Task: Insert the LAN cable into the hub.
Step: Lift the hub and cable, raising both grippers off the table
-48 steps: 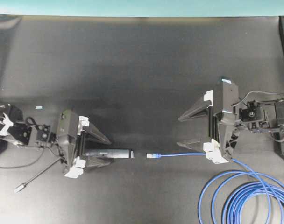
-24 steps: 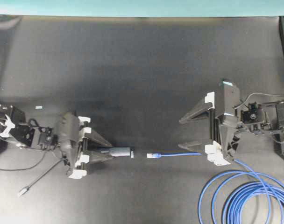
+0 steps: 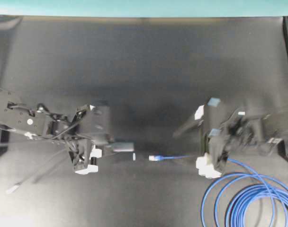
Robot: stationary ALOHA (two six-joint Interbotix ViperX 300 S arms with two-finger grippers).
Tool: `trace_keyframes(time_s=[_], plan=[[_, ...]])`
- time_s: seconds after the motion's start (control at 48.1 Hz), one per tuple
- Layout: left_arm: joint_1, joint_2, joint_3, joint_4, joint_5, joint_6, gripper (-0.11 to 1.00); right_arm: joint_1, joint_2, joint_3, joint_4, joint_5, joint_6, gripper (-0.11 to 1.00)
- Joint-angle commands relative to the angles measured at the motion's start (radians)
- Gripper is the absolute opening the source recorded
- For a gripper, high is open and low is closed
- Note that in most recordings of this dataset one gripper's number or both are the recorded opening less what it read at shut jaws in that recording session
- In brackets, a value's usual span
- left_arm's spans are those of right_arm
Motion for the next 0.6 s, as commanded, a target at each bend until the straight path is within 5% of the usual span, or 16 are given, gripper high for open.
trace_keyframes(time_s=[0.0,0.582], plan=[[-0.012,-0.021,-0.055,0.003,0.114,0.000,0.29,0.009,0.067,-0.026,-0.002,-0.048,-0.006,0.77],[-0.048,-0.025,-0.081,0.003,0.156,-0.011,0.29,0.002,0.262,-0.098,-0.003,-0.135,-0.009,0.73]])
